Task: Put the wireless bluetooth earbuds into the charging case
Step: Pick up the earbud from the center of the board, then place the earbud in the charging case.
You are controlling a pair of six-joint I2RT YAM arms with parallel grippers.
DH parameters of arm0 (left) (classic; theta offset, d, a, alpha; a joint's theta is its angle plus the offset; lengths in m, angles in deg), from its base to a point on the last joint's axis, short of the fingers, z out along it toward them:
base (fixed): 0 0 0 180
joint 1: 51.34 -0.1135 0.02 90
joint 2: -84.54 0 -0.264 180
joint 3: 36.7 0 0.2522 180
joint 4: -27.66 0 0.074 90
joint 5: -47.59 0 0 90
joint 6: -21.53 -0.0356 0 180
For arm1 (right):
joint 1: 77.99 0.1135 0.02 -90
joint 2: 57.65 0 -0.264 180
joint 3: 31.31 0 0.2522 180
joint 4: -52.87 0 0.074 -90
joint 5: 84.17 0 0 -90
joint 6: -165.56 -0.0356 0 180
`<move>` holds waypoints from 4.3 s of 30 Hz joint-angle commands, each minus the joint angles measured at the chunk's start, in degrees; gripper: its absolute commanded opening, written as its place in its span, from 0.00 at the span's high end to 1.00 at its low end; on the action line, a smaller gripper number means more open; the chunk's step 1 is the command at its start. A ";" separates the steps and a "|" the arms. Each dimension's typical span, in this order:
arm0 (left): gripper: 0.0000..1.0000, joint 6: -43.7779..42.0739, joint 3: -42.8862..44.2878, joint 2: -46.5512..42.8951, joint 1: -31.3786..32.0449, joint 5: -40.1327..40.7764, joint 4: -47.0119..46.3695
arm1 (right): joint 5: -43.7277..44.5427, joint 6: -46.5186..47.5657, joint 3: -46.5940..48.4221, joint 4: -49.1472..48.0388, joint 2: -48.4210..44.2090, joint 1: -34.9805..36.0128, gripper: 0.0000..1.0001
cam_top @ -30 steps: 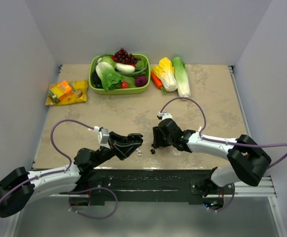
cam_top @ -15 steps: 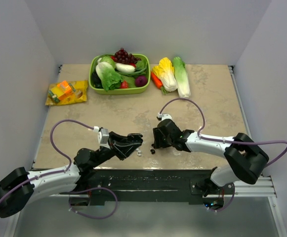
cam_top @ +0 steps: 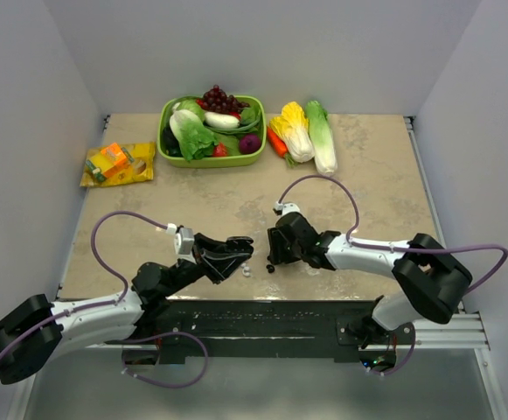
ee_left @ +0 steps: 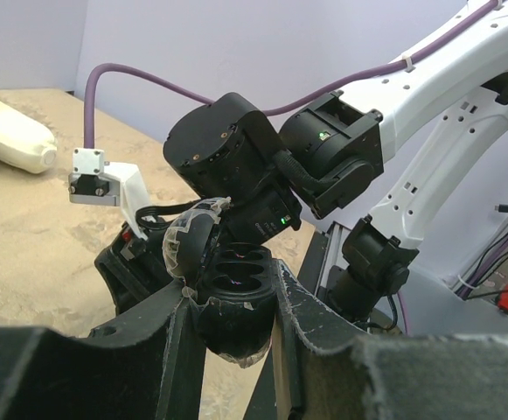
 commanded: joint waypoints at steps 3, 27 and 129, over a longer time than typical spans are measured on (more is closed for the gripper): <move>1.00 0.63 -8.87 0.43 0.23 -0.14 -4.91 | -1.13 0.14 0.52 -0.05 1.93 1.89 0.48; 1.00 0.80 -9.93 -0.45 0.23 -0.05 -5.26 | 0.00 -0.39 0.43 -1.28 0.62 2.33 0.98; 1.00 -1.13 19.17 20.29 -1.26 -34.16 -5.35 | -15.81 20.61 14.06 16.21 -33.31 14.55 1.00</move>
